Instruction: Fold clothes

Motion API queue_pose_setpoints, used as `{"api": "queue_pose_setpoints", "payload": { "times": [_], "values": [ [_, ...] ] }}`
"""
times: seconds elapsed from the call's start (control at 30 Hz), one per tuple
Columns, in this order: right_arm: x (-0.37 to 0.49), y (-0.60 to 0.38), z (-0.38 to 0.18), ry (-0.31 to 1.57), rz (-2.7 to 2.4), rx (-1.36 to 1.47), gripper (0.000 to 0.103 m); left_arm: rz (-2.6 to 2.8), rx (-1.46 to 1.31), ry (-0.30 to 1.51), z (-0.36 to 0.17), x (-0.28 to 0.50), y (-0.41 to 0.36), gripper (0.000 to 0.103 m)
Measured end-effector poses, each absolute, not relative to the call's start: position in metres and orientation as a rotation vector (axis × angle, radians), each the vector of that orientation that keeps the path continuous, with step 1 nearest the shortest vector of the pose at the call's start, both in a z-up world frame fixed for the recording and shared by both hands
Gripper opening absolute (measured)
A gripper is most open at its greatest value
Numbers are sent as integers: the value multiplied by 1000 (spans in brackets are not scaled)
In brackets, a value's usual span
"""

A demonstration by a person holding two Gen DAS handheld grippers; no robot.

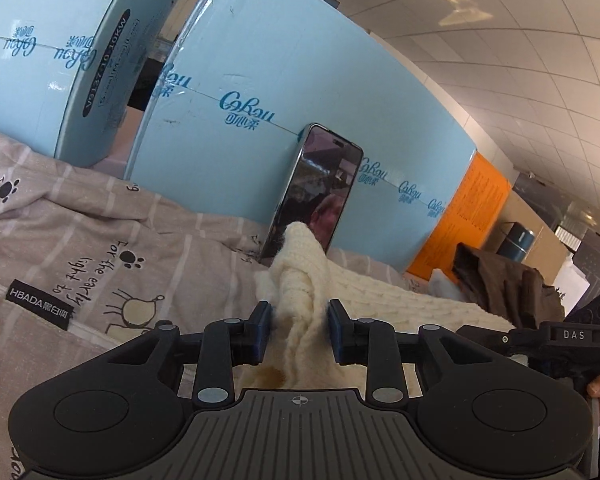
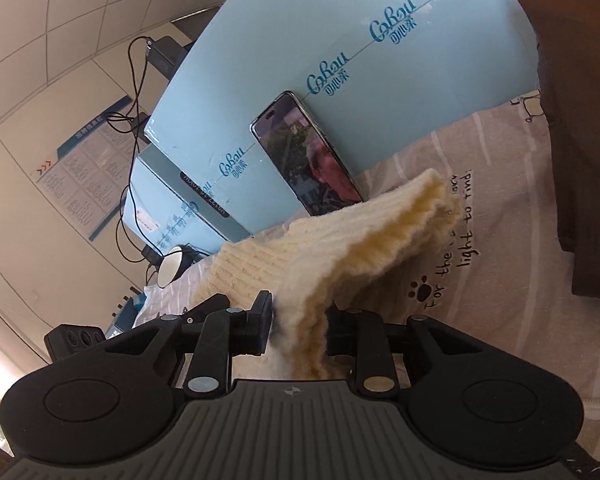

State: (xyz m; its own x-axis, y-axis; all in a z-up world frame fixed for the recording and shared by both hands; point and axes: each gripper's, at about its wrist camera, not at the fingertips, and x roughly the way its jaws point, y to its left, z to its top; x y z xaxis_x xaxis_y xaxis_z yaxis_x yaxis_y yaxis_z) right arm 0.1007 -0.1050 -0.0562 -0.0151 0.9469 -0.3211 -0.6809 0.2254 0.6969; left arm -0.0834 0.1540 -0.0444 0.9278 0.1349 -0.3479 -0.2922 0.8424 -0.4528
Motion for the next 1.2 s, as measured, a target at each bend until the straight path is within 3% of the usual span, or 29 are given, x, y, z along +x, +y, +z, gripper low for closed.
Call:
{"api": "queue_pose_setpoints", "payload": {
  "times": [0.07, 0.13, 0.2, 0.33, 0.8, 1.2],
  "values": [
    [106, -105, -64, 905, 1317, 366, 35, 212, -546, 320, -47, -85, 160, 34],
    [107, -104, -65, 908, 1291, 332, 55, 227, -483, 345, -45, -83, 159, 54],
    [105, -104, -64, 892, 1267, 290, 70, 236, -422, 351, -42, -82, 159, 63],
    [102, -103, -60, 858, 1217, 209, 81, 250, -365, 337, -35, -77, 170, 74],
    [122, -117, -53, 751, 1073, 267, 87, 266, -200, 496, -44, -56, 183, 82],
    [111, -110, -35, 613, 1148, 191, 85, 44, -139, 473, -26, -40, 170, 80]
  ]
}}
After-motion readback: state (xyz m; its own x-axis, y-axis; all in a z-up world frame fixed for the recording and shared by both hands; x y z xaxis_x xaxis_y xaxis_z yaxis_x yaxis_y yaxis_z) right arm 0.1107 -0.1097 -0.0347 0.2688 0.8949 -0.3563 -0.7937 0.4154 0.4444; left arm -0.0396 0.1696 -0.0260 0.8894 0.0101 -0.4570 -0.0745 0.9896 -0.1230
